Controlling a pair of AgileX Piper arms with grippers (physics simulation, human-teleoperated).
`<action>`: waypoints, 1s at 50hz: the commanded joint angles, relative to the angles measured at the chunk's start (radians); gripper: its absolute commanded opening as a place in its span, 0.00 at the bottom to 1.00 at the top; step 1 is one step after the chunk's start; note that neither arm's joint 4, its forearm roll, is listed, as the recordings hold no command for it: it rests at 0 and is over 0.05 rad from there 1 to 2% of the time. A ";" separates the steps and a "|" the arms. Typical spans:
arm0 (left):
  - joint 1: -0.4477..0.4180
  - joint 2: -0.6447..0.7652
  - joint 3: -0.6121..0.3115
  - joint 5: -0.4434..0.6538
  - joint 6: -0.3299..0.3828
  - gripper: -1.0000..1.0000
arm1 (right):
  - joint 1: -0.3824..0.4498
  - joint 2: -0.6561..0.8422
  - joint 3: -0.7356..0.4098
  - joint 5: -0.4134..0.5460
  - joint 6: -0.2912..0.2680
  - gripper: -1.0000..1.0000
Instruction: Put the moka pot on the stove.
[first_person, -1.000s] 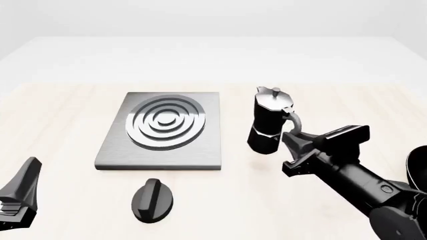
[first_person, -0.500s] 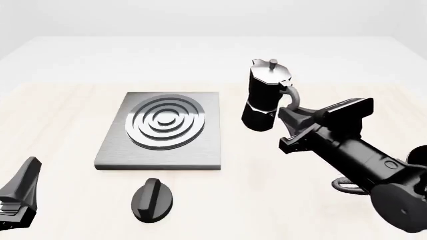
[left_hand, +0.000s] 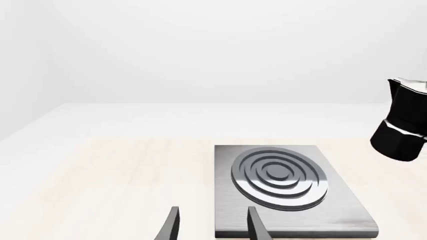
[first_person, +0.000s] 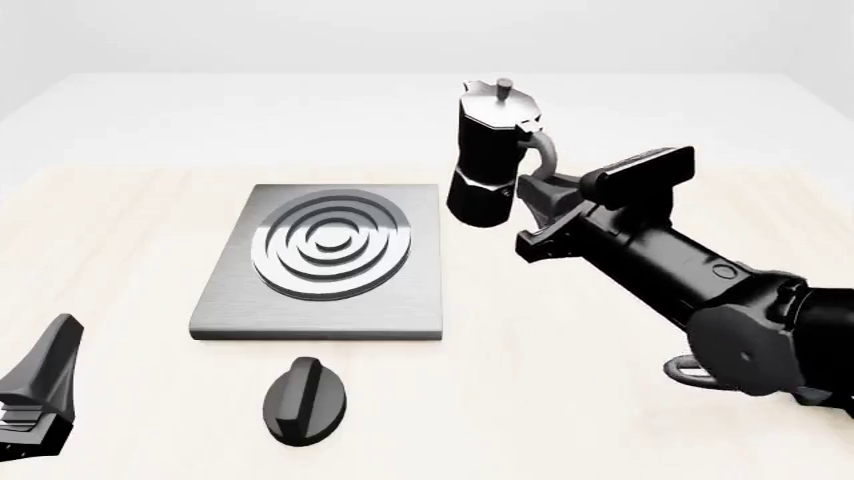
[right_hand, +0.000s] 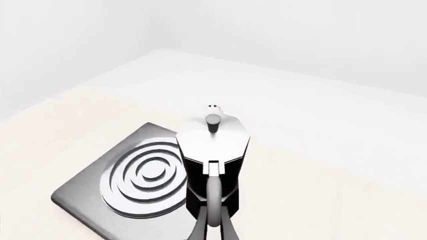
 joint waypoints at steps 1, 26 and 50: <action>0.000 0.000 0.000 0.000 0.000 1.00 | 0.026 0.074 -0.088 -0.010 0.005 0.00; 0.000 0.000 0.000 0.000 0.000 1.00 | 0.071 0.220 -0.219 -0.016 0.016 0.00; 0.000 0.000 0.000 0.000 0.000 1.00 | 0.115 0.336 -0.336 0.008 0.015 0.00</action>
